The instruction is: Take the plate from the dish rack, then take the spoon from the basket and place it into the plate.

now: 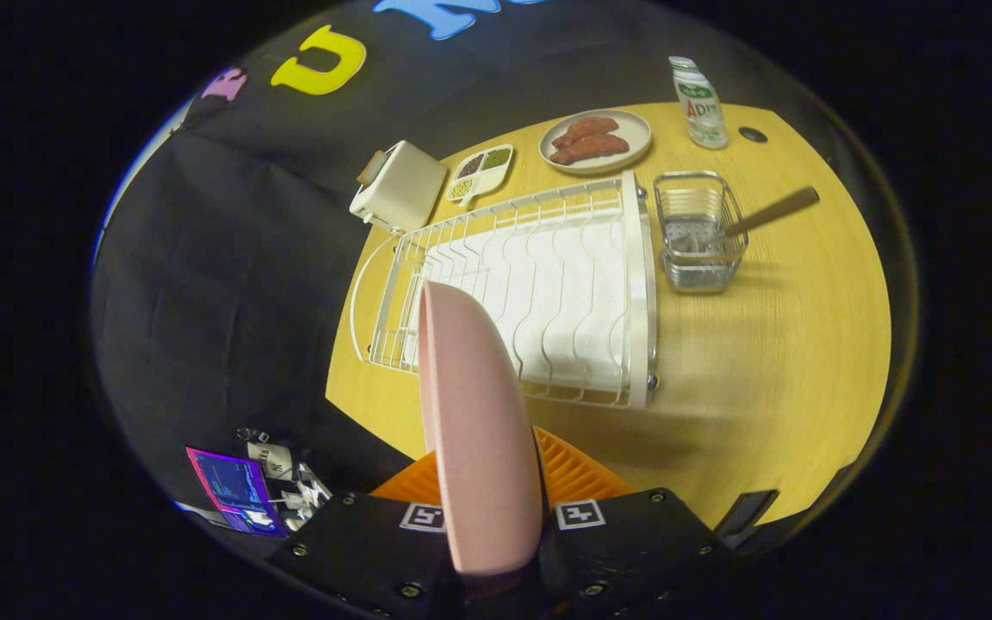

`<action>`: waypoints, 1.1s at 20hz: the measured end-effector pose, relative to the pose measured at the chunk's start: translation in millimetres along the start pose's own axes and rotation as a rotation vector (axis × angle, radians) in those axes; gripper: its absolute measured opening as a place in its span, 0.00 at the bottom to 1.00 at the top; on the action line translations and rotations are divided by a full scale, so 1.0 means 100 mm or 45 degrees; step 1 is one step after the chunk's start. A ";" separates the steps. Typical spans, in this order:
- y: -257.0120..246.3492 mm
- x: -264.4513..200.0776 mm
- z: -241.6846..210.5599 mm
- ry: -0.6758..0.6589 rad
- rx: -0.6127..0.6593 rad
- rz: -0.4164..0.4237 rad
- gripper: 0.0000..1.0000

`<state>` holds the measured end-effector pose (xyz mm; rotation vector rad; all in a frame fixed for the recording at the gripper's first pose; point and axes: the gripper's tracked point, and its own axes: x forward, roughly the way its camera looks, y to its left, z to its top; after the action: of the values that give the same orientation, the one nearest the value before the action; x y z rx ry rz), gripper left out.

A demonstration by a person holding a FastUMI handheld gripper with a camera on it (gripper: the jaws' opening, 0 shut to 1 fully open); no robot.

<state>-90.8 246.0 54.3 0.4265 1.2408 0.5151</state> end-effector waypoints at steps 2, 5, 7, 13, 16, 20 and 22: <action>-0.15 0.09 -0.28 0.003 0.065 0.002 0.30; -0.33 0.20 -0.57 -0.003 0.119 -0.014 0.30; -0.44 0.26 -0.66 -0.031 0.147 -0.029 0.30; -0.60 0.65 -0.81 -0.060 0.277 -0.020 0.30; -0.60 0.85 -0.84 -0.076 0.305 0.017 0.30; -0.45 1.12 -0.83 -0.106 0.316 0.122 0.30; -0.36 1.25 -0.84 -0.088 0.341 0.169 0.30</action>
<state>-137.1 292.0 -86.5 0.7514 1.2238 0.4438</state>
